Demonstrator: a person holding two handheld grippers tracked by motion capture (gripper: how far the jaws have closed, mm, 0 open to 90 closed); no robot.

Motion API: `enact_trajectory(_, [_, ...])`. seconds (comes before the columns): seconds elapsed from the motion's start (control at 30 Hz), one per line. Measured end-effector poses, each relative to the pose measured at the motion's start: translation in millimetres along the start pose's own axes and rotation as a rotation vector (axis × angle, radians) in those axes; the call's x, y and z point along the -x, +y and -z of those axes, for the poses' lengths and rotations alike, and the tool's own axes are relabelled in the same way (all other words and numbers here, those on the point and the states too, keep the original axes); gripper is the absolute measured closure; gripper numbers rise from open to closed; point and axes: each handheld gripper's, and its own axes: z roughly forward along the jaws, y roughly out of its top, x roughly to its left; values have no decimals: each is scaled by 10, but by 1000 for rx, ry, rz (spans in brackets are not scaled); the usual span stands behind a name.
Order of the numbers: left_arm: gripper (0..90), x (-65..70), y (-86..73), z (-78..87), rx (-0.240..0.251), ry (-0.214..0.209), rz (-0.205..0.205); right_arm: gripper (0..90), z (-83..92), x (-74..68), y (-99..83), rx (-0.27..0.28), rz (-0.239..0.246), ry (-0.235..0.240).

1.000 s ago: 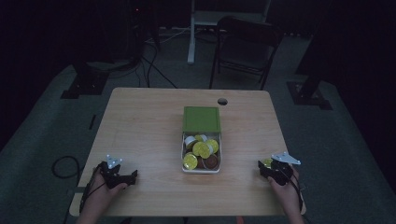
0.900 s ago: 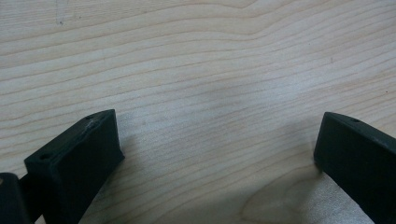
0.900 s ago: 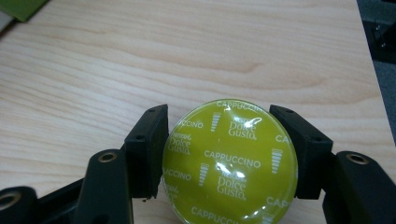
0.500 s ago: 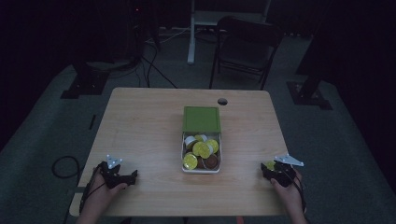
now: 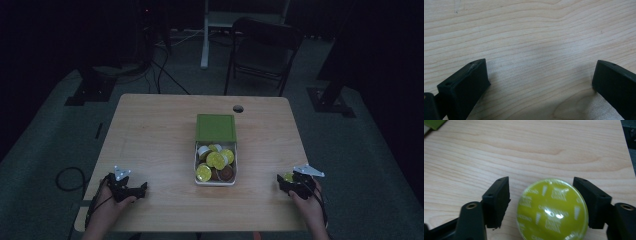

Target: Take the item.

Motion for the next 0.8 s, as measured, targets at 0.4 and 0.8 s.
enact_trajectory(0.4, [7,0,0,0,0,0,0,222,78,11,205,23,-6,24])
enact_trajectory(0.8, [7,0,0,0,0,0,0,187,183,-199,419,106,27,126])
